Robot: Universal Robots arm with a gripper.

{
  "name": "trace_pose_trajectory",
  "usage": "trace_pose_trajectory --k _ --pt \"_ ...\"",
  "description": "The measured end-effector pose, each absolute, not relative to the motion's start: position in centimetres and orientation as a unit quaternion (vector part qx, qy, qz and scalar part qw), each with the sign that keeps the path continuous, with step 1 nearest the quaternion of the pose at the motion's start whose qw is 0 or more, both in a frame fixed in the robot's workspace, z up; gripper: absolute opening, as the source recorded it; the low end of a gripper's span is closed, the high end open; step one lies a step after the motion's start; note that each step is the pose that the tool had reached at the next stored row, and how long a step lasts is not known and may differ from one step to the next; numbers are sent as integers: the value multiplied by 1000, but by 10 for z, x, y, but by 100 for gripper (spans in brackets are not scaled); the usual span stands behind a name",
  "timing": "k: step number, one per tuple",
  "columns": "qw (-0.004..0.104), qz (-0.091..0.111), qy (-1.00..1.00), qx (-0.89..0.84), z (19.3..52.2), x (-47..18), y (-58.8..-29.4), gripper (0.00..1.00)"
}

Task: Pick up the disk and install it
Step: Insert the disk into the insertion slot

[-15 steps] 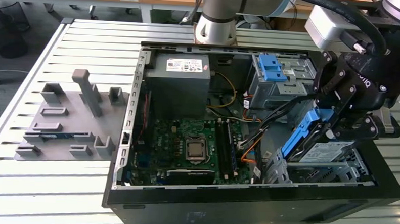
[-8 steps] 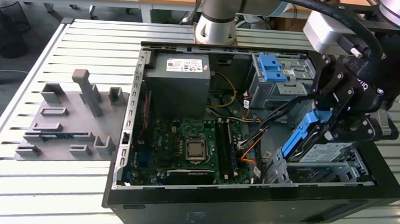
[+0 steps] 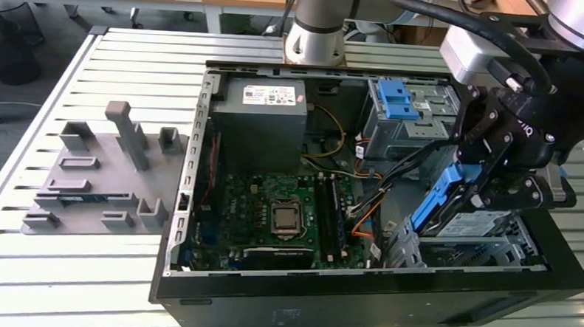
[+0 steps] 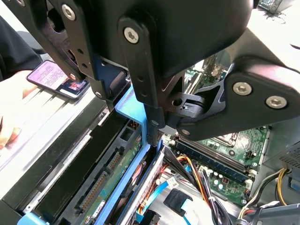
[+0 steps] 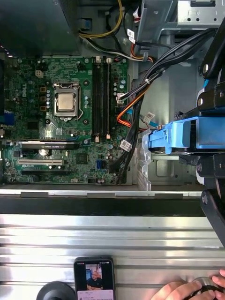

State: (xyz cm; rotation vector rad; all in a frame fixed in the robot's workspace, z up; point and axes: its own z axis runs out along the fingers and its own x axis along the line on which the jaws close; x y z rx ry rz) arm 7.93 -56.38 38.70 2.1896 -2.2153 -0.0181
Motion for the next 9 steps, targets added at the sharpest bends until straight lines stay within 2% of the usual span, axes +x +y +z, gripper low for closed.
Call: trace_pose_trajectory --k 9 --pt "13 -6 -711 703 382 79 -564 36"
